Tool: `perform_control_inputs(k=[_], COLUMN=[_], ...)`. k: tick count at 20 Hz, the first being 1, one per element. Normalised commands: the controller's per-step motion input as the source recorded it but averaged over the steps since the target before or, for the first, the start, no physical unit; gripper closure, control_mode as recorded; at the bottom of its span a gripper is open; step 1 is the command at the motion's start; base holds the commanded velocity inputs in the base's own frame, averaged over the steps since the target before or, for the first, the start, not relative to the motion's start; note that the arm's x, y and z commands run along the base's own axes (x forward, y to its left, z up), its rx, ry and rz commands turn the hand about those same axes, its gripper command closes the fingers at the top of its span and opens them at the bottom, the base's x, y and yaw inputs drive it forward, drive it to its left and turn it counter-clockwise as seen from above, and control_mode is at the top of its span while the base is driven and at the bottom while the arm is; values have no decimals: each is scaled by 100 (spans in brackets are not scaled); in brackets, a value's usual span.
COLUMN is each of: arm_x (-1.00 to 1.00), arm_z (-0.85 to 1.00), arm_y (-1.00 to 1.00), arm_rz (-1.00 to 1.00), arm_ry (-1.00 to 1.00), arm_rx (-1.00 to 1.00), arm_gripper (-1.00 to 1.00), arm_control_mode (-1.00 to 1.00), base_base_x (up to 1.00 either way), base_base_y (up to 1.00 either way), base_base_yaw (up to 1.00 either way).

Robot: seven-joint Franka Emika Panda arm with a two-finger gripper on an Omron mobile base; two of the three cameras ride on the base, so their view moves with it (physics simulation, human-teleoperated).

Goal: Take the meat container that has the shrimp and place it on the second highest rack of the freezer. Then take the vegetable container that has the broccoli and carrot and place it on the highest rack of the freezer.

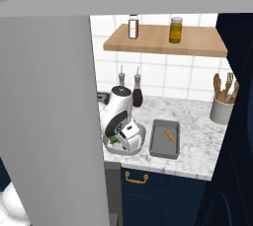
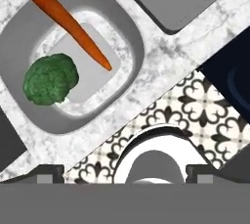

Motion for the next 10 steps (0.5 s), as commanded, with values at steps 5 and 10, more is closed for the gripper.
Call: perform_control_inputs(k=[5,10], arm_x=[20,52], arm_z=[-52,-45], arm_y=[0,0], arm_rz=[-22,-20], arm_ry=[11,16], arm_rx=[2,4], arm_gripper=[-100,-100], arm_control_mode=[-100,-100], base_base_x=[0,0], base_base_y=[0,0], base_base_yaw=[0,0])
